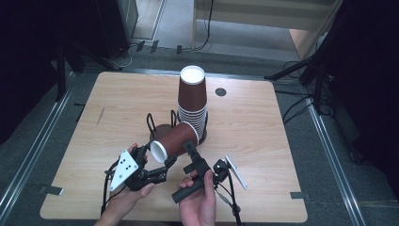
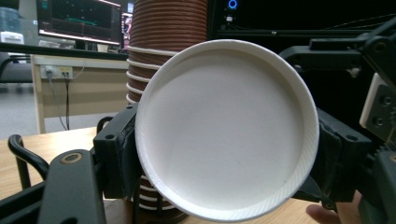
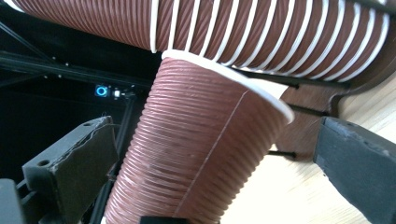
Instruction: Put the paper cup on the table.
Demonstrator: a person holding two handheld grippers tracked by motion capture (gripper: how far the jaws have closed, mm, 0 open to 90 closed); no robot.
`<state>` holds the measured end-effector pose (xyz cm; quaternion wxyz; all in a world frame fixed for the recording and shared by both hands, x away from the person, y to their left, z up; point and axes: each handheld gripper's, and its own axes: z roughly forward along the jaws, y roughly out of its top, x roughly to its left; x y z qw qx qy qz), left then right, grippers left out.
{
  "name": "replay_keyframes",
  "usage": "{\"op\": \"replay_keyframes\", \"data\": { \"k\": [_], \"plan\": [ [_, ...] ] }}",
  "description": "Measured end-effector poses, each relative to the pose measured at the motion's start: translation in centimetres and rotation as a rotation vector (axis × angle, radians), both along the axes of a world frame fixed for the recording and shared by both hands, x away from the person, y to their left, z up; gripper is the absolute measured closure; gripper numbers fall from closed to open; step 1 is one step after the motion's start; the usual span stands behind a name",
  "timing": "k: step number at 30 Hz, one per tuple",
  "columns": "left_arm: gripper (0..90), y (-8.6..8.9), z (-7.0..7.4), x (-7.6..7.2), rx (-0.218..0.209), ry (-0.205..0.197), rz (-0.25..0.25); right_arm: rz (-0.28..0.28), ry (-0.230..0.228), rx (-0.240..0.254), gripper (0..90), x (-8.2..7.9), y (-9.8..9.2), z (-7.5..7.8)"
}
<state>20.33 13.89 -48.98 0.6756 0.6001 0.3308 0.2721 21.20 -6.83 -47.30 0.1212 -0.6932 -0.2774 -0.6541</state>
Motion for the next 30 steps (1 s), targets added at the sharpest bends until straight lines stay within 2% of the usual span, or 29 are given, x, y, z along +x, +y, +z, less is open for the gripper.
{"op": "replay_keyframes", "data": {
  "k": [3,5,7,12,15,18,21,30],
  "plan": [
    [23.9,-0.1,0.0,-0.1,-0.009,-0.010,-0.005,0.029,0.036,0.076,0.0,0.0,0.2,0.0],
    [23.9,-0.2,0.0,-0.2,-0.013,-0.014,-0.007,0.038,0.045,0.099,0.0,0.0,0.3,0.2],
    [23.9,-0.3,0.0,-0.3,-0.013,-0.020,-0.012,0.041,0.064,0.144,0.1,0.1,0.2,0.3],
    [23.9,-0.4,0.0,-0.3,-0.013,-0.024,-0.019,0.035,0.083,0.197,0.4,0.6,0.2,0.3],
    [23.9,-0.4,-0.1,-0.4,-0.013,-0.028,-0.025,0.034,0.101,0.207,1.9,0.9,0.4,0.1],
    [23.9,-0.4,0.0,-0.4,-0.024,-0.035,-0.035,0.043,0.092,0.211,4.3,1.0,0.5,0.0],
    [23.9,-0.4,0.0,-0.5,-0.023,-0.047,-0.045,0.046,0.105,0.230,5.8,1.2,0.5,0.0],
    [24.0,-0.5,0.1,-0.7,-0.016,-0.057,-0.064,0.060,0.115,0.254,5.7,1.7,0.4,-0.1]
  ]
}}
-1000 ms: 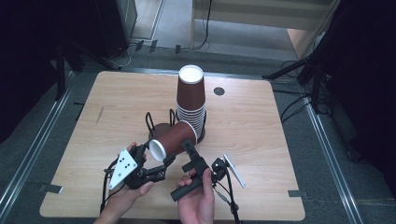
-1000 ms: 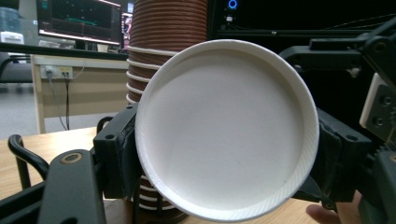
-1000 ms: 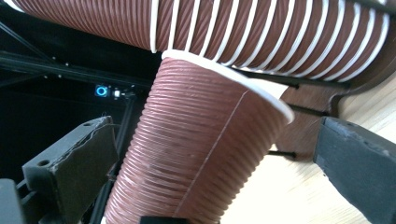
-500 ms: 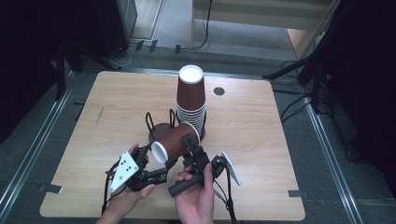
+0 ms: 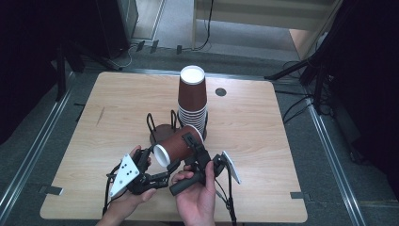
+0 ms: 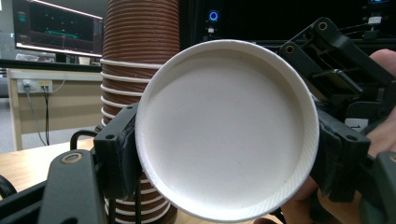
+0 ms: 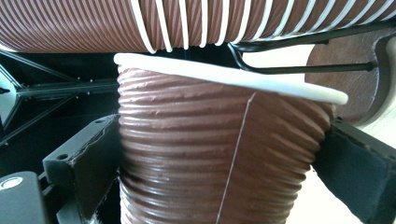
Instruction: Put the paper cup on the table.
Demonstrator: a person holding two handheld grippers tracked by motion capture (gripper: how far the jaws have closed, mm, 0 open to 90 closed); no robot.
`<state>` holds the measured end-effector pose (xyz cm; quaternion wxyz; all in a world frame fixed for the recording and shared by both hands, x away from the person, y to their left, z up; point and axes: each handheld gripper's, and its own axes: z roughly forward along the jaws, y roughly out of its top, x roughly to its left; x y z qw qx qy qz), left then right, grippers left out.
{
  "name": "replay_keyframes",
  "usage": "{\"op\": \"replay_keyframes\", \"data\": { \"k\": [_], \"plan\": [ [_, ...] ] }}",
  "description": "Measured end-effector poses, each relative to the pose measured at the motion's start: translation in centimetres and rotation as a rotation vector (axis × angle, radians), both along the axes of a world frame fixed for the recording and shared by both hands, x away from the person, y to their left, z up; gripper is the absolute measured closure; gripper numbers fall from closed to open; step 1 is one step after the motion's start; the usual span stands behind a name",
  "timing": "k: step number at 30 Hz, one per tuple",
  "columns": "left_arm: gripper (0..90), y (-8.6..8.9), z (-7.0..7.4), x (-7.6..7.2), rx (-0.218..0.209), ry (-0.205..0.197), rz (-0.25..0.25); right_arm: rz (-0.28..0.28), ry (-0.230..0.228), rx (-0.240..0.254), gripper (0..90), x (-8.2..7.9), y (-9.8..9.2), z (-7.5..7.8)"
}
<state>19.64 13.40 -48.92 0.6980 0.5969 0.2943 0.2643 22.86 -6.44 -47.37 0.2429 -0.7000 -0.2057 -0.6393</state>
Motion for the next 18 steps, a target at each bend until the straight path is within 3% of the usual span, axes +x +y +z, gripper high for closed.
{"op": "replay_keyframes", "data": {
  "k": [14,18],
  "plan": [
    [23.3,0.21,0.27,-0.17,-0.002,0.031,-0.010,0.016,0.006,0.066,7.5,0.25,-0.07,-0.60],
    [22.7,0.12,0.39,-0.28,0.037,0.061,-0.016,-0.001,-0.001,0.069,9.1,0.13,-0.13,-0.88]
  ]
}}
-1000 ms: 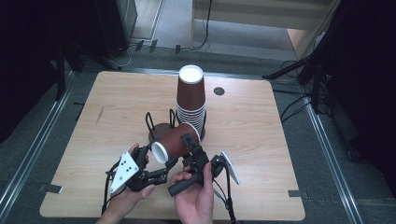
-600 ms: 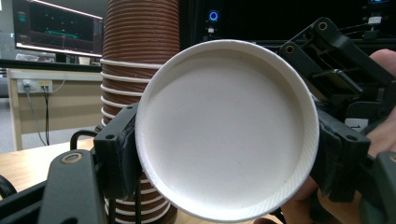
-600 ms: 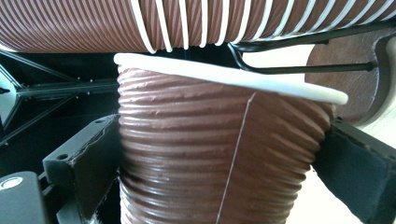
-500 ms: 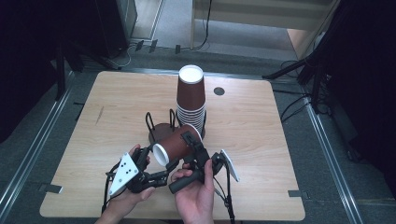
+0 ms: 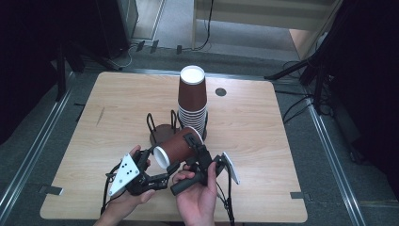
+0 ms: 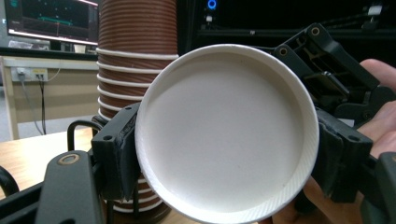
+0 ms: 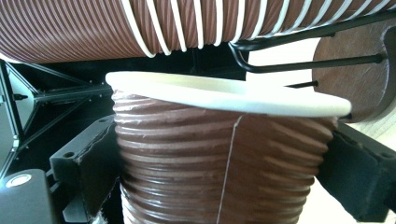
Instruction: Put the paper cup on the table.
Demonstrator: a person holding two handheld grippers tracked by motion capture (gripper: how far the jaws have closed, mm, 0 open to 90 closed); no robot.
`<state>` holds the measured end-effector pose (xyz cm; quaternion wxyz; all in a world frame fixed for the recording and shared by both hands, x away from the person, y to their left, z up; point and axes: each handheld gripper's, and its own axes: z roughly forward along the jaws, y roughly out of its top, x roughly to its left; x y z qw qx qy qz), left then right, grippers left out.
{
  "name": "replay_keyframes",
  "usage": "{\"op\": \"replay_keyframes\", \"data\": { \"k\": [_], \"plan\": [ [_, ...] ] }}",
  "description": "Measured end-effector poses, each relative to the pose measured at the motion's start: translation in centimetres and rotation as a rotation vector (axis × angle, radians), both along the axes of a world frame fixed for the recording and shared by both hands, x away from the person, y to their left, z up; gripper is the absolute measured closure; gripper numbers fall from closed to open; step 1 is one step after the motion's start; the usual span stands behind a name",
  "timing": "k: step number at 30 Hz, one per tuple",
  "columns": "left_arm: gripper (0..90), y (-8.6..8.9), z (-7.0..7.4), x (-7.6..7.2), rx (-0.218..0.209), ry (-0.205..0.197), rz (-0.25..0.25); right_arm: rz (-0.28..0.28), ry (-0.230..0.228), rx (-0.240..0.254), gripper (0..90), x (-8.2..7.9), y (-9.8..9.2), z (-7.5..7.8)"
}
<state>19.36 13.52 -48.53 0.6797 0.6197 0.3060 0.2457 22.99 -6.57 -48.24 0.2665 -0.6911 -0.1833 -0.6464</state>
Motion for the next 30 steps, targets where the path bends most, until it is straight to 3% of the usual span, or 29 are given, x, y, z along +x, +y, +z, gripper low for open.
{"op": "replay_keyframes", "data": {
  "k": [4,11,19,22,30],
  "plan": [
    [17.3,0.2,0.2,0.0,-0.037,0.059,0.009,-0.011,-0.016,0.005,9.5,-0.1,-0.2,0.1],
    [1.7,0.8,0.5,0.0,-0.041,0.072,0.010,-0.049,-0.042,0.000,9.6,-0.1,-1.0,0.4],
    [0.0,1.1,0.4,-0.2,-0.014,0.084,-0.009,-0.077,-0.064,-0.026,9.6,0.1,-1.3,0.4],
    [0.0,1.1,0.2,-0.1,0.011,0.094,-0.001,-0.098,-0.086,-0.072,9.6,0.3,-1.5,0.5],
    [0.0,1.3,0.2,-0.1,0.004,0.120,-0.002,-0.131,-0.139,-0.191,9.6,0.7,-2.1,0.9]
  ]
}}
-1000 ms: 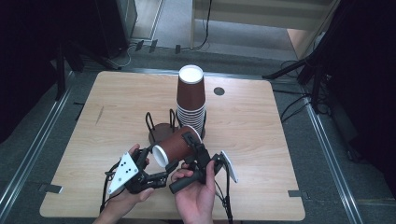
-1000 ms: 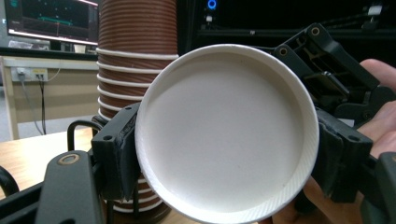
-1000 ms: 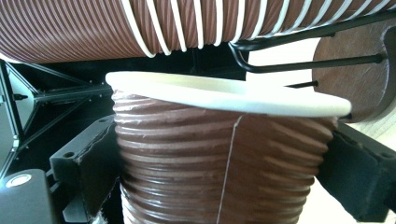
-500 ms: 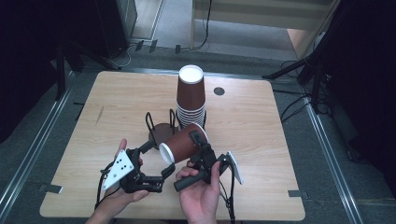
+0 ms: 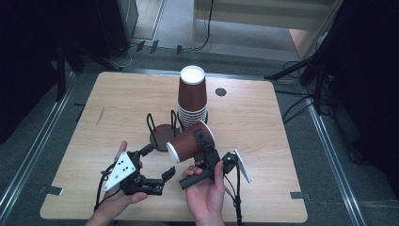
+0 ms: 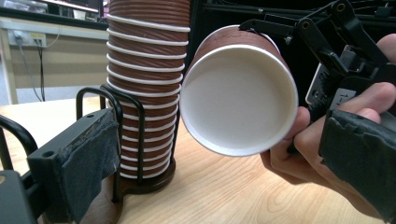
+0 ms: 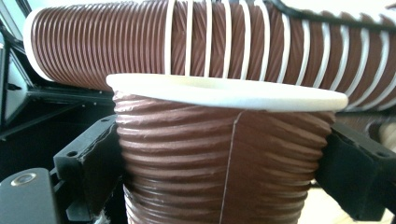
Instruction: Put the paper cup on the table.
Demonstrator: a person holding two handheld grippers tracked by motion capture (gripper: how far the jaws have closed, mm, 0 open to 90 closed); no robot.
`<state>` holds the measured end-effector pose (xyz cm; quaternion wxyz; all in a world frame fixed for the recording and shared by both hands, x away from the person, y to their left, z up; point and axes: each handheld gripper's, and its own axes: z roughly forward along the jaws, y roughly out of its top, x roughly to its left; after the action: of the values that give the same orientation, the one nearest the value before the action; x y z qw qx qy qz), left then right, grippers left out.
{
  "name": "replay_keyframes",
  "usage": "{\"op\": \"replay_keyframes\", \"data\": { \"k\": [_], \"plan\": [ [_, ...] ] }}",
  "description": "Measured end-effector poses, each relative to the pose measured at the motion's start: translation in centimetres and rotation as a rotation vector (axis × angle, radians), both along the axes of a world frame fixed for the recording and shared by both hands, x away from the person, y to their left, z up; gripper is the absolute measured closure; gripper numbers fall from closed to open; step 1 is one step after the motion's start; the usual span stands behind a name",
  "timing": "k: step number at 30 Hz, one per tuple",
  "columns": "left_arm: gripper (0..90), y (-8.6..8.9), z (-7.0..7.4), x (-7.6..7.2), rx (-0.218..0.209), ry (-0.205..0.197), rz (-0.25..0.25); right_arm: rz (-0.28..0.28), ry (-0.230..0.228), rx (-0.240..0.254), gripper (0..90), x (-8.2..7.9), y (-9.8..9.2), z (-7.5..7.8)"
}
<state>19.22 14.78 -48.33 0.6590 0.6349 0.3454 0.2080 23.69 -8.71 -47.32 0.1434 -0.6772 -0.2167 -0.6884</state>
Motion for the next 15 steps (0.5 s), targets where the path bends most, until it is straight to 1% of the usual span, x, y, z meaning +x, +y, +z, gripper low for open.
{"op": "replay_keyframes", "data": {
  "k": [4,6,9,10,11,12,13,15],
  "plan": [
    [0.0,0.1,0.0,0.1,-0.011,0.015,0.005,-0.008,-0.010,-0.071,9.7,0.2,-0.6,0.2],
    [0.0,0.2,0.0,0.1,-0.014,0.020,0.010,-0.017,-0.018,-0.094,9.7,0.3,-1.0,0.4],
    [0.0,0.4,-0.1,0.2,-0.013,0.027,0.018,-0.039,-0.034,-0.146,9.7,0.4,-1.7,0.5],
    [0.0,0.5,-0.1,0.3,-0.011,0.029,0.019,-0.044,-0.035,-0.171,9.8,0.4,-1.8,0.5],
    [0.0,0.5,-0.1,0.3,-0.014,0.031,0.021,-0.049,-0.025,-0.201,9.9,0.4,-1.9,0.5],
    [0.0,0.5,-0.2,0.3,-0.016,0.032,0.022,-0.059,-0.028,-0.236,10.0,0.4,-2.0,0.5],
    [0.0,0.5,-0.2,0.3,-0.017,0.035,0.023,-0.070,-0.040,-0.261,10.0,0.4,-2.2,0.4],
    [0.0,0.5,-0.2,0.3,-0.014,0.036,0.023,-0.094,-0.065,-0.285,10.2,0.2,-2.3,0.4]
  ]
}}
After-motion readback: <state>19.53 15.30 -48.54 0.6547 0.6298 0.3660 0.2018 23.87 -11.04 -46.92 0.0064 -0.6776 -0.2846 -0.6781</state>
